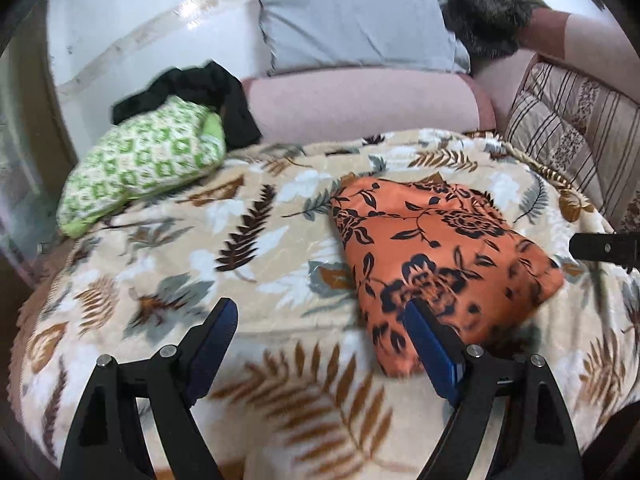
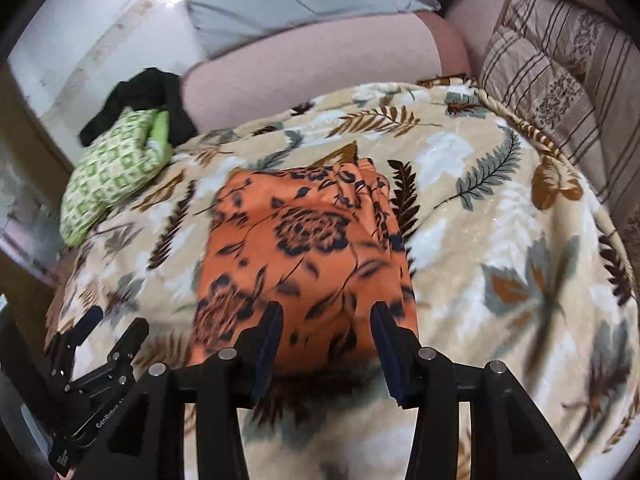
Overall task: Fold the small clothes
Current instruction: 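Release the folded shirt and lift both grippers away from it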
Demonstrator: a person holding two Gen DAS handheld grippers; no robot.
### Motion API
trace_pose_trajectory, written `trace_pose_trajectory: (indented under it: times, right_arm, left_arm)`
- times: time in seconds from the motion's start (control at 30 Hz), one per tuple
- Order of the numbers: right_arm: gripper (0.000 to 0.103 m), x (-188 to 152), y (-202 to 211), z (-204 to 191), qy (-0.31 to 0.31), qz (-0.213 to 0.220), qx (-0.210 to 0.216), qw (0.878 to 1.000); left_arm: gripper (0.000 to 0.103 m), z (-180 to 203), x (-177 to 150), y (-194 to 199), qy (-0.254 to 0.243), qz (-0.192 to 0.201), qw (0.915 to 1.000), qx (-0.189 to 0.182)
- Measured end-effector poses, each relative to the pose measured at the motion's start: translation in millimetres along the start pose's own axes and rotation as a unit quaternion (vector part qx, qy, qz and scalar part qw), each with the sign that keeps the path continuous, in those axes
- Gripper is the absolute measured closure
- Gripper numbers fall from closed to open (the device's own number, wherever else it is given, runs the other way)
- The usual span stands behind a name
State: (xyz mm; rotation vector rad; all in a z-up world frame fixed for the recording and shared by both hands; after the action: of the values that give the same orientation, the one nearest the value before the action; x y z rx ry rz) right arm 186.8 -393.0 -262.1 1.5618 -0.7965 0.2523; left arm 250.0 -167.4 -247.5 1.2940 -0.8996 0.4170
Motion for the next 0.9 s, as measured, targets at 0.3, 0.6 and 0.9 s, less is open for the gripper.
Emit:
trace_pose_trajectory:
  times: [0.3, 0.6, 0.9]
  right_arm:
    - [0.052, -32.1, 61.9, -24.5, 0.012, 0.039, 0.035, 0.999]
    - [0.051, -55.4, 93.7, -30.0, 0.016, 0.057, 0.048, 0.997]
    - [0.046, -46.6, 83.4, -14.8, 0.008, 0.064, 0.059, 0.996]
  left_arm:
    - [0.017, 0.4, -19.6, 76.3, 0.017, 0.010, 0.9998, 0.000]
    - [0.017, 4.5, -9.8, 106.2, 0.014, 0.027, 0.9995, 0.006]
    - [0.017, 12.3, -11.0, 75.6, 0.004, 0.007, 0.9997, 0.021]
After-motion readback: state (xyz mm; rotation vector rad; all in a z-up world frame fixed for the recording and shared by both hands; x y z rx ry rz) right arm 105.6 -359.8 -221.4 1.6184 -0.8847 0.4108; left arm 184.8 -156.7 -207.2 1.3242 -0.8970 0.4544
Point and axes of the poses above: each gripper's, at about its wrist camera, not at the fingertips, and y roughly against the way its jaws point, z to its right, x to its top, the point moved 7 cm from there along -y, roughly the way its jaws point, and after that the axes turned 11 degrees about y, right-handed, at the moved point
